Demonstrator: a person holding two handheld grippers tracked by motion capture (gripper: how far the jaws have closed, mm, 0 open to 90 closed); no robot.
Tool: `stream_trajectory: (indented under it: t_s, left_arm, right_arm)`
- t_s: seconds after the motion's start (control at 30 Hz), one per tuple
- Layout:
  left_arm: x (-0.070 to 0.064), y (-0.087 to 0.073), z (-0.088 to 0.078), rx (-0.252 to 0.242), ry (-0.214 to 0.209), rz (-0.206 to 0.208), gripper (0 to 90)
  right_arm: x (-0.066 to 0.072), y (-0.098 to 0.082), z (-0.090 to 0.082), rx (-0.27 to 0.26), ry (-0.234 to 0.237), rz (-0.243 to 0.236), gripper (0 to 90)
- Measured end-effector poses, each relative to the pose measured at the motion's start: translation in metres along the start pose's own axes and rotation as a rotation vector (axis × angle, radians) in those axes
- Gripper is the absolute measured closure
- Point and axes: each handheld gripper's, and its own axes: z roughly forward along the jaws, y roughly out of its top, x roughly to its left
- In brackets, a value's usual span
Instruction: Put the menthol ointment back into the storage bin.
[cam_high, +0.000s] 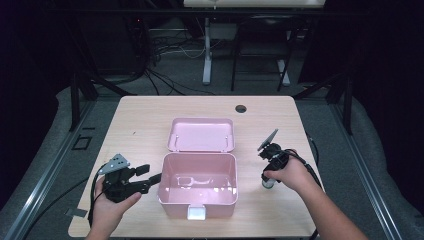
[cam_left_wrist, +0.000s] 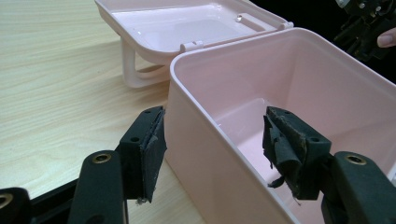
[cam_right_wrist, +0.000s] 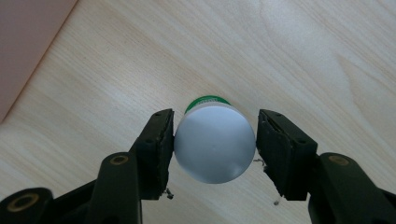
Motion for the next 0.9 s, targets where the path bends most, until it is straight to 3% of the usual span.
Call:
stream_trajectory:
  t_s: [0.27, 0.57, 0.9]
  left_arm:
    - [0.0004, -0.0001, 0.0002, 0.000, 0.002, -0.001, 39.1]
    - [0.0001, -0.0004, 0.0010, 0.001, 0.005, -0.007, 39.1]
    - [0.0007, -0.0007, 0.0014, -0.002, 0.003, -0.009, 39.1]
  right_arm:
    - [0.0003, -0.0002, 0.0025, 0.025, 0.000, -0.001, 48.0]
    - [-0.0027, -0.0035, 0.0069, 0.005, 0.021, 0.010, 49.7]
    - [-0.0013, -0.0021, 0.0058, 0.025, 0.016, 0.006, 49.9]
